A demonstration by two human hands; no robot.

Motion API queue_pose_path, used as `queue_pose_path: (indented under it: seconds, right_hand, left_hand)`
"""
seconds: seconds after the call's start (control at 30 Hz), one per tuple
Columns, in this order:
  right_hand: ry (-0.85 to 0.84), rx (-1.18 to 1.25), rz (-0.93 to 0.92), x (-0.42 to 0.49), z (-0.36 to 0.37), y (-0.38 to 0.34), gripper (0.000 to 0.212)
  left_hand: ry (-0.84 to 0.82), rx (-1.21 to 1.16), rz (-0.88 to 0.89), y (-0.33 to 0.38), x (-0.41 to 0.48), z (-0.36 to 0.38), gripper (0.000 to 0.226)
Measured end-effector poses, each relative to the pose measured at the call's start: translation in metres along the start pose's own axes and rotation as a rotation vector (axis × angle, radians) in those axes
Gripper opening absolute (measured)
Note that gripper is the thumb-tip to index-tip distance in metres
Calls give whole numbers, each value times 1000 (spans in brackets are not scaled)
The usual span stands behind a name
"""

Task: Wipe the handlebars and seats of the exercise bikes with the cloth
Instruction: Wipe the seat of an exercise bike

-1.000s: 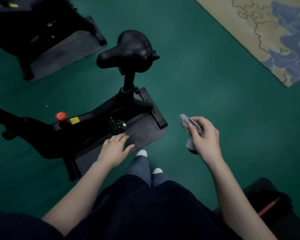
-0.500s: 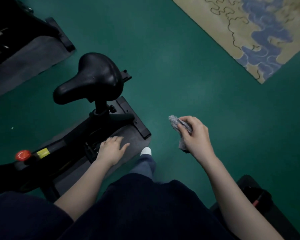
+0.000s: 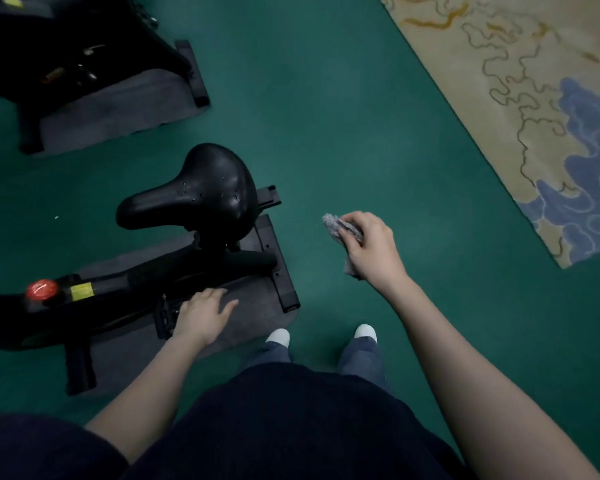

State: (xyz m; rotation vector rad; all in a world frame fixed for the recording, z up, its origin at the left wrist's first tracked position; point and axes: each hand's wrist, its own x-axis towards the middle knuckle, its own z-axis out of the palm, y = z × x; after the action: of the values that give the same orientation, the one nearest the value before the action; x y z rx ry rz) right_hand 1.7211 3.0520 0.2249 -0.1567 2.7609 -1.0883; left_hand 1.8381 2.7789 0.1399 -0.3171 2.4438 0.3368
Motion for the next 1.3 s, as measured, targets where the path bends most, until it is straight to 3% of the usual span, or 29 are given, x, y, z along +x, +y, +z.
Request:
queue_pose_path:
  seconds: [0.23,0.53,1.3]
  right_hand:
    - [-129,25,-89,44,-55,54,14]
    - [-199,66,-156,79,-113,100,15]
    - [-615,51,-448,200,-16,-13,6]
  left_hand:
    - [95,-141,-223,74,-16,24,55]
    - [209,-251,-330,167,-26,35,53]
    - [338,-604,-638,170,34,12,53]
